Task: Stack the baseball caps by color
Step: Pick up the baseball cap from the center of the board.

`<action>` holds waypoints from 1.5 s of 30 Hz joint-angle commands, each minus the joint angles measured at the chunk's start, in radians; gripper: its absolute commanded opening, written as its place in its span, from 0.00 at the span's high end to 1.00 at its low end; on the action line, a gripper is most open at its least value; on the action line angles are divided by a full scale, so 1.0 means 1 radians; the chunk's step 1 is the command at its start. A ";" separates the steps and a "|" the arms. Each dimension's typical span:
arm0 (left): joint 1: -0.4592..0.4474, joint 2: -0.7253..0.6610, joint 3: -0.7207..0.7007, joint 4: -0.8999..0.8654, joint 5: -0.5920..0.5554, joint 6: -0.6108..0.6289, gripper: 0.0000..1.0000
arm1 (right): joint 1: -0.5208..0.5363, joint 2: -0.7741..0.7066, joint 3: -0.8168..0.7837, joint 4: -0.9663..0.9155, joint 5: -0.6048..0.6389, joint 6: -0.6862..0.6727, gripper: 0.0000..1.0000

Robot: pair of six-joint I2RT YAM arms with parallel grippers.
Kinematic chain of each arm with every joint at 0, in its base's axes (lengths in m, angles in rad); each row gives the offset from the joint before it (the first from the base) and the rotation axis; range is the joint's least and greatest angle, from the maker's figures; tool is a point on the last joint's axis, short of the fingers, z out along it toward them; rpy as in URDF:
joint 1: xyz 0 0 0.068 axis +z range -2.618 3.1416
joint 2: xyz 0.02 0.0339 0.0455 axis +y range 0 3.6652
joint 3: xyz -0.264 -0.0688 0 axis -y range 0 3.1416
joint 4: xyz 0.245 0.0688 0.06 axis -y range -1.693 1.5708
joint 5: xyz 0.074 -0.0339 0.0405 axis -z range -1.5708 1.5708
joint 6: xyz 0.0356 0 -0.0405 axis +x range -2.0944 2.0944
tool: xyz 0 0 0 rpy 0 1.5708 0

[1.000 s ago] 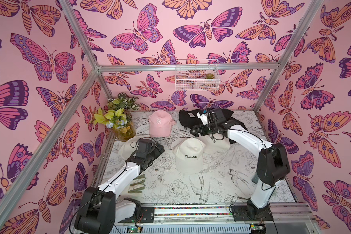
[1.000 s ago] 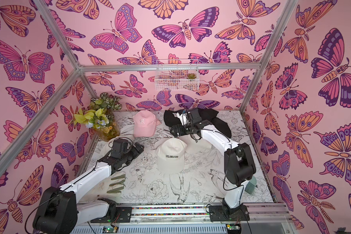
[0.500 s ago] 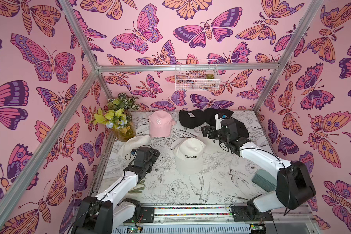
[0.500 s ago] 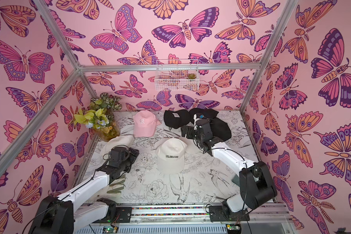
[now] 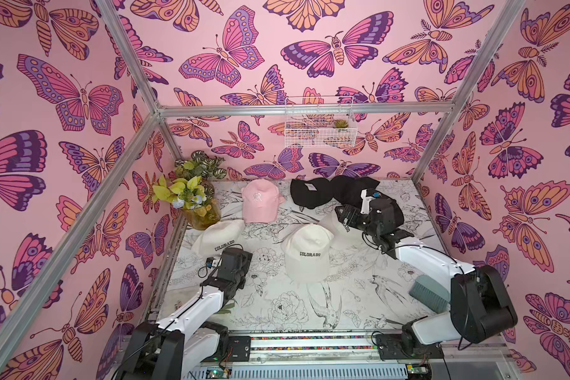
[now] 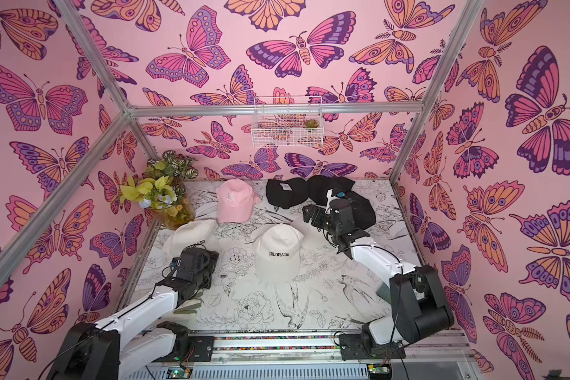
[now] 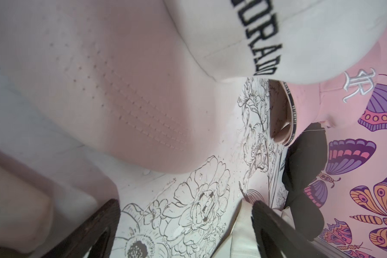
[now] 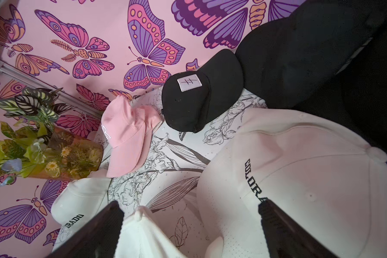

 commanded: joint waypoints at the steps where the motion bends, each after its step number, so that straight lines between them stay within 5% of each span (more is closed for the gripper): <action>1: 0.009 0.034 -0.053 0.102 -0.069 0.044 0.08 | -0.007 -0.040 -0.008 -0.014 0.040 0.002 0.01; 16: 0.027 0.147 -0.124 0.321 -0.191 0.043 0.22 | -0.022 -0.144 -0.078 -0.003 0.180 0.012 0.01; 20: 0.058 0.167 -0.148 0.445 -0.184 0.113 0.33 | -0.029 -0.153 -0.084 -0.026 0.261 0.078 0.01; 28: 0.139 0.272 -0.128 0.581 -0.108 0.182 0.55 | -0.039 -0.169 -0.109 0.016 0.235 0.080 0.00; 33: 0.152 0.267 -0.115 0.585 -0.094 0.213 0.71 | -0.040 -0.169 -0.104 0.015 0.221 0.071 0.00; 37: 0.152 0.218 -0.105 0.513 -0.089 0.232 1.00 | -0.041 -0.172 -0.104 0.014 0.242 0.073 0.01; 45: 0.152 0.040 -0.095 0.364 -0.050 0.319 1.00 | -0.040 -0.185 -0.152 0.071 0.316 0.115 0.01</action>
